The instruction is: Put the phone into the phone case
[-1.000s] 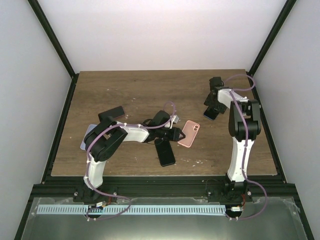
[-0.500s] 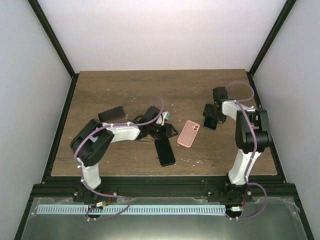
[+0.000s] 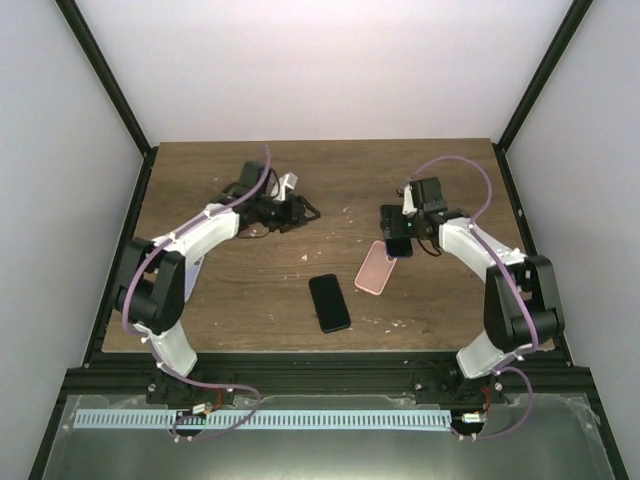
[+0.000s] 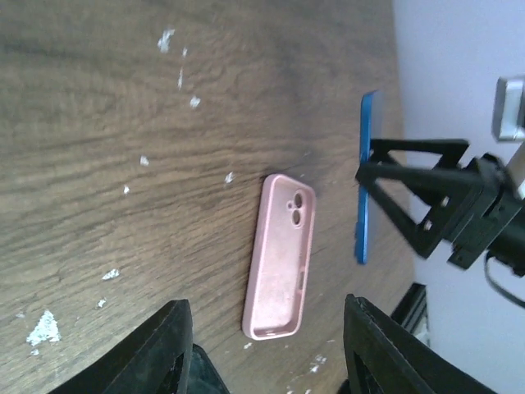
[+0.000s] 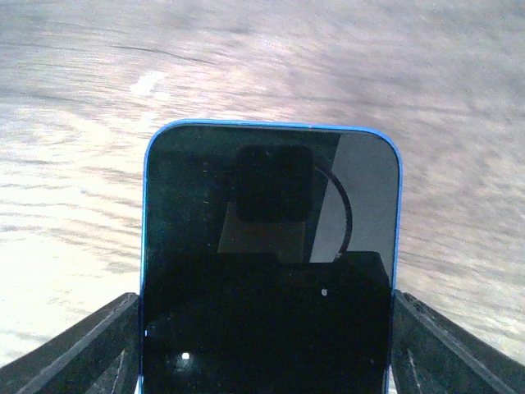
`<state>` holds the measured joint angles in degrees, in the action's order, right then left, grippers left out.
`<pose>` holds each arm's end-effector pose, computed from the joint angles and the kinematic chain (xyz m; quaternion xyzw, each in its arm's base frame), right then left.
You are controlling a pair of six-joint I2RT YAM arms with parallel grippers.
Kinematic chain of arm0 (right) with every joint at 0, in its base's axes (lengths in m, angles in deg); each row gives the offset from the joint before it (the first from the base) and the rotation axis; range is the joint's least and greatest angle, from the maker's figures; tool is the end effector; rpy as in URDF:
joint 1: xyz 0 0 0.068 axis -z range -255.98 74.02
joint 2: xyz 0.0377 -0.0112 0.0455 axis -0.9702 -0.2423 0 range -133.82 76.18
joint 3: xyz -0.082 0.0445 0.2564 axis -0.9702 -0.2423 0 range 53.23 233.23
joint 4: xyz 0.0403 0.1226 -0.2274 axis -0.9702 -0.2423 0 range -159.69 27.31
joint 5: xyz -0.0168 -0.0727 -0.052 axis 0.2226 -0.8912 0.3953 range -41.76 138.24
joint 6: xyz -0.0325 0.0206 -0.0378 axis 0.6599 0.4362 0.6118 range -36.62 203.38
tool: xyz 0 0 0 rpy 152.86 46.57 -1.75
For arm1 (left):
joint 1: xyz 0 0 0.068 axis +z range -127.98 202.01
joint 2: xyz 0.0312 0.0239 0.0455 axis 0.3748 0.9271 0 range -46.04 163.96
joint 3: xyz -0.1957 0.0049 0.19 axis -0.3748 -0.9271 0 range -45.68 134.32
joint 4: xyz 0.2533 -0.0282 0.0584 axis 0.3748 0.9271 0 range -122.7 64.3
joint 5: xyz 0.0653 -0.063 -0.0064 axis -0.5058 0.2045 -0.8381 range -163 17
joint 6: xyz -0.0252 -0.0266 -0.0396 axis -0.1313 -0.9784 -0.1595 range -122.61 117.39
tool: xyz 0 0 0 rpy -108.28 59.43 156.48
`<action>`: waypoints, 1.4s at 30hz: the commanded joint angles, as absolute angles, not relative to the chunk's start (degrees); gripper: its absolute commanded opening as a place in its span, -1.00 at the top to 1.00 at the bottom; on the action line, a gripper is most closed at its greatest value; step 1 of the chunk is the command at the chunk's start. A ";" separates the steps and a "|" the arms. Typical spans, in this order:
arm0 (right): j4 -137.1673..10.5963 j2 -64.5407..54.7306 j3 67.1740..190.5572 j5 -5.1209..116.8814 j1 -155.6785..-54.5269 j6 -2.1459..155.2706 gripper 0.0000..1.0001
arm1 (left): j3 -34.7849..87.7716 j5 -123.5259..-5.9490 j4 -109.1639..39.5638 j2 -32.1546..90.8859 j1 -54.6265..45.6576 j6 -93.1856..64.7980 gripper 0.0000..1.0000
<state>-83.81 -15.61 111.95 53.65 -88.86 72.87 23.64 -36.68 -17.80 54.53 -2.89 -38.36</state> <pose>0.3213 0.0769 0.2052 -0.0343 0.9500 0.1062 0.2917 0.3358 -0.1793 0.2231 0.0326 0.8885 -0.4287 0.1602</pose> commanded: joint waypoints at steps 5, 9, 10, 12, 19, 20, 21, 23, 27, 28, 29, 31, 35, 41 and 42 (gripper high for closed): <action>-79.03 -8.34 112.70 62.52 -99.00 86.52 -0.22 | 35.89 -24.92 2.98 53.53 2.23 -29.13 -0.08; -81.92 -9.53 115.77 63.14 -103.89 89.09 -0.23 | 42.94 -18.78 11.30 57.09 2.33 -24.58 -0.10; -81.96 -9.55 116.24 63.31 -104.85 89.38 -0.23 | 43.59 -17.79 12.12 57.36 2.33 -24.01 -0.10; -81.08 -9.03 116.51 64.09 -106.92 89.95 -0.22 | 43.73 -17.50 13.42 57.76 2.33 -22.82 -0.11; -77.24 -5.83 114.30 64.04 -112.30 92.77 -0.20 | 43.88 -17.64 18.31 59.60 2.33 -18.63 -0.12; -76.74 -5.41 113.85 64.05 -112.70 93.04 -0.20 | 43.90 -17.63 18.58 59.56 2.33 -18.34 -0.12; -76.15 -4.93 113.61 63.95 -112.89 93.12 -0.20 | 43.83 -17.58 18.75 59.52 2.33 -18.15 -0.13; -75.70 -4.05 113.40 64.23 -113.21 93.13 -0.20 | 43.59 -17.54 19.24 59.67 2.33 -17.90 -0.12; -73.67 -2.40 112.09 65.27 -113.50 93.44 -0.20 | 43.12 -17.41 19.91 60.19 2.33 -17.27 -0.09; -73.28 -2.05 111.71 65.36 -113.50 93.54 -0.20 | 42.69 -16.69 19.28 60.07 2.33 -17.53 -0.06; -73.18 -1.87 111.46 65.46 -113.50 93.71 -0.20 | 42.38 -15.99 18.77 59.90 2.33 -17.82 -0.04; -73.43 -1.90 111.33 65.42 -113.50 94.02 -0.20 | 41.75 -14.75 17.66 59.58 2.32 -18.54 0.14; -73.78 -1.71 111.12 65.05 -113.51 94.28 -0.20 | 40.12 -12.24 15.14 58.81 2.33 -20.33 0.53; -72.41 -0.57 109.66 64.75 -113.51 93.98 -0.34 | 37.03 -11.02 12.81 58.28 2.33 -21.78 0.87; -72.51 -0.51 109.58 64.59 -113.51 93.82 -0.39 | 36.56 -11.06 12.05 58.02 2.33 -22.18 0.91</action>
<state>-76.95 -3.46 108.98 64.91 -113.21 93.38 38.62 -10.91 13.80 59.47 2.11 -20.35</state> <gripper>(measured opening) 0.770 0.084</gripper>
